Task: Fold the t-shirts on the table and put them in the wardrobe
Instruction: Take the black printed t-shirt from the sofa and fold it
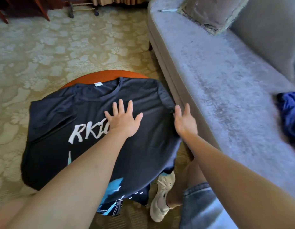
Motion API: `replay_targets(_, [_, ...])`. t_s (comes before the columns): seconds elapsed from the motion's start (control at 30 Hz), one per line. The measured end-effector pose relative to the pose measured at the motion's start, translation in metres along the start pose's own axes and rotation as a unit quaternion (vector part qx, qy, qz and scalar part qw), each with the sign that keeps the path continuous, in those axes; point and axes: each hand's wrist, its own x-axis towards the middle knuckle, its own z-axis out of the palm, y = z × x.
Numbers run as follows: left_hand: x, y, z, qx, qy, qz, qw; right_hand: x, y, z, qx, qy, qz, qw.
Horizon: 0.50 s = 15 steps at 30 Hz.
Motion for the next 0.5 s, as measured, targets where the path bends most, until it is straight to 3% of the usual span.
replay_targets(0.17, [-0.003,0.002,0.012,0.023,0.044,-0.011,0.999,0.008,0.016,0.002,0.163,-0.096,0.023,0.982])
replay_targets(0.33, [-0.004,0.003,0.015,0.024,0.064,-0.012,0.998,0.031,0.007,0.006,0.241,-0.116,-0.001,0.964])
replay_targets(0.43, [-0.003,0.002,0.015,0.019,0.072,-0.014,0.997,0.038,-0.003,0.002,0.220,-0.102,0.004,0.970])
replay_targets(0.5, [-0.003,0.002,0.015,0.021,0.067,-0.013,0.997,0.036,-0.013,0.000,0.156,-0.060,-0.046,0.985])
